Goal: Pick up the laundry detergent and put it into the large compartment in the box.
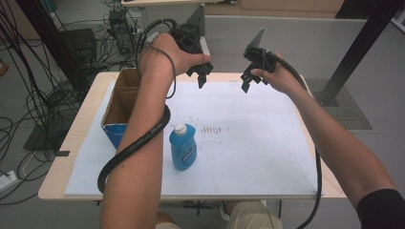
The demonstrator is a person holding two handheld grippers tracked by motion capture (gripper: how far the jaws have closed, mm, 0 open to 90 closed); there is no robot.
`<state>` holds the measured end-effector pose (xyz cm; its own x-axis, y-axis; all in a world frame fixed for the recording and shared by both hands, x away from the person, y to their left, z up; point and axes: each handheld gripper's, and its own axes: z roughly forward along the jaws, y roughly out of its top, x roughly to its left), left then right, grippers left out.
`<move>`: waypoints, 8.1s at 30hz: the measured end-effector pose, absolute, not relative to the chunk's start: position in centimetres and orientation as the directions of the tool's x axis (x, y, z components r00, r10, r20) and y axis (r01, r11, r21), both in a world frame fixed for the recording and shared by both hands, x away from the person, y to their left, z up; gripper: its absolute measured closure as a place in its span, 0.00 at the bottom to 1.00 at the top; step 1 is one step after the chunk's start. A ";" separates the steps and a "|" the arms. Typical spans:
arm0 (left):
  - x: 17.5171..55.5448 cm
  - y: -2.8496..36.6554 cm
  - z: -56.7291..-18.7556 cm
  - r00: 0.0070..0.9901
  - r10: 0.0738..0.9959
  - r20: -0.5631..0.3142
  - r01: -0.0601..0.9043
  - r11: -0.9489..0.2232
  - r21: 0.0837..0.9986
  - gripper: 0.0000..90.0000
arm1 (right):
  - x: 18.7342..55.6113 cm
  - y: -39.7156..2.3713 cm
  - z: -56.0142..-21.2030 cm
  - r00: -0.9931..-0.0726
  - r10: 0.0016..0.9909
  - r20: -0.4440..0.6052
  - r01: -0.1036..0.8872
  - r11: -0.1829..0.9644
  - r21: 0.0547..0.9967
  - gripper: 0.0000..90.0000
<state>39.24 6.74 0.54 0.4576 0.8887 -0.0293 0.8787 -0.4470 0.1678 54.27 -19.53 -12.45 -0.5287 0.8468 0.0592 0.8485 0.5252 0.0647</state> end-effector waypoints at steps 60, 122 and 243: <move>36.5 7.3 -0.7 0.494 0.869 -0.040 0.860 -0.482 0.166 0.07 | 53.8 -19.3 -12.3 -0.531 0.846 0.051 0.847 0.528 0.061 0.07; 34.7 8.2 -1.7 0.553 0.831 -0.066 0.829 -0.540 0.143 0.07 | 53.5 -19.6 -12.0 -0.533 0.845 0.053 0.846 0.530 0.062 0.07; 37.0 7.6 -12.8 0.605 0.787 -0.118 0.794 -0.607 0.017 0.07 | 53.2 -19.6 -12.2 -0.536 0.843 0.049 0.844 0.533 0.057 0.07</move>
<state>37.05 7.65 -12.80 0.6049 0.7875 -0.1182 0.7942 -0.6075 0.0166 53.22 -19.56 -12.20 -0.5358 0.8429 0.0492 0.8441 0.5332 0.0569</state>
